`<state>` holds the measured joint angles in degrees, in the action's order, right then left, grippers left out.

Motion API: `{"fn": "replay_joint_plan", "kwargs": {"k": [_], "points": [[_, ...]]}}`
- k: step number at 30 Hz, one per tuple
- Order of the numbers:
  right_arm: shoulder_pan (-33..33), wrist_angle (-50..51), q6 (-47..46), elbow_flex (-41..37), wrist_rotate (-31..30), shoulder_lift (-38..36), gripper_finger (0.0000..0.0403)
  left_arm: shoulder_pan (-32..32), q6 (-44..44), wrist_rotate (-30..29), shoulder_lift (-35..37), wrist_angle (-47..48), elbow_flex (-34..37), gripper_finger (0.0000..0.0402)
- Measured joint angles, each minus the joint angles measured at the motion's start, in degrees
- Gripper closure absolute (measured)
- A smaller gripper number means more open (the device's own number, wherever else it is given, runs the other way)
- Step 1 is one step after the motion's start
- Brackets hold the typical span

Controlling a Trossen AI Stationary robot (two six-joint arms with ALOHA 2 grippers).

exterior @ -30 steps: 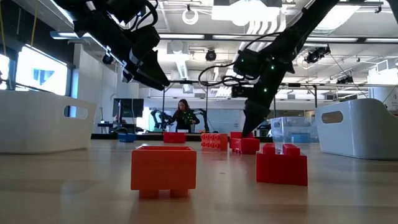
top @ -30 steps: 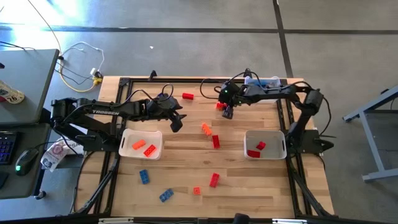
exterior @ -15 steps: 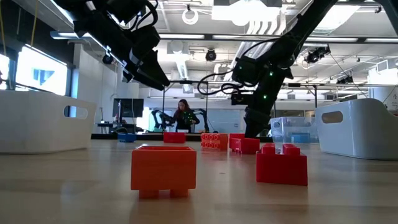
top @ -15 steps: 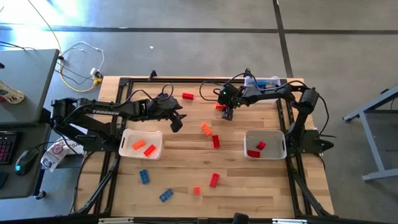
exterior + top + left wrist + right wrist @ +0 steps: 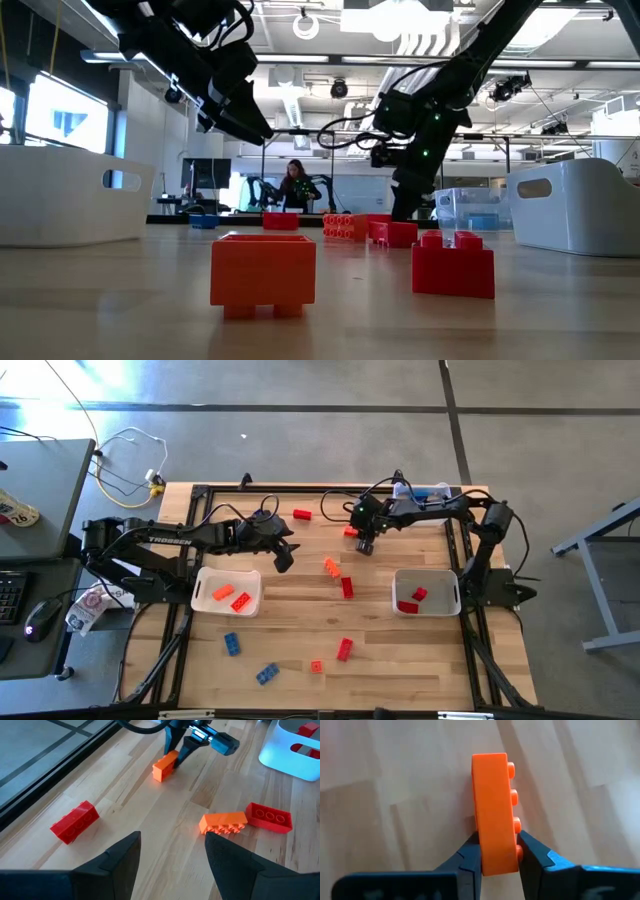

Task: Sort & place blocks by color
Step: Put the orange game piece into the white bin

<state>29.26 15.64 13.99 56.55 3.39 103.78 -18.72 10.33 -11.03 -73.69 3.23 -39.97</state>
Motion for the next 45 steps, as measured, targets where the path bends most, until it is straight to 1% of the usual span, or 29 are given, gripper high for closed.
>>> {"fn": "replay_joint_plan", "kwargs": {"k": [4, 9, 14, 17, 24, 29, 36, 45], "points": [[-0.4, 0.0, -1.6, 0.0, 5.7, -0.1, 0.0336, 0.0, -0.1, 2.2, 0.0, 0.0, 0.0, 0.0193], [-2.5, 0.0, -1.7, 0.0, 5.3, -2.1, 0.0336, 0.4, -6.4, 6.2, 0.0, 0.0, 0.0, 0.0193], [-5.4, -0.4, -3.0, 0.0, 5.8, -6.5, 0.0336, 2.1, -14.0, 6.2, 0.0, -0.2, 0.0, 0.0193], [-7.6, -1.8, -2.7, 0.0, 6.8, -8.7, 0.0336, 3.0, -16.8, 5.9, 0.0, -1.2, 0.0, 0.0193], [-12.7, -9.2, -0.5, 0.0, 9.1, -9.5, 0.0336, 4.2, -16.5, 5.8, 0.0, -6.1, 0.0, 0.0193], [-15.3, -15.7, -0.4, 0.0, 9.1, -9.5, 0.0336, 4.5, -14.7, 5.9, 0.0, -6.6, 0.0, 0.0193], [-17.1, -23.4, -0.4, 0.0, 7.6, -9.5, 0.0336, 4.5, -11.4, 5.9, 0.0, -8.2, 0.0, 0.0193], [-17.3, -27.1, -2.4, 0.0, 7.6, -9.5, 0.0336, 4.6, -11.5, 6.3, 0.0, -15.0, 0.0, 0.0193]]}}
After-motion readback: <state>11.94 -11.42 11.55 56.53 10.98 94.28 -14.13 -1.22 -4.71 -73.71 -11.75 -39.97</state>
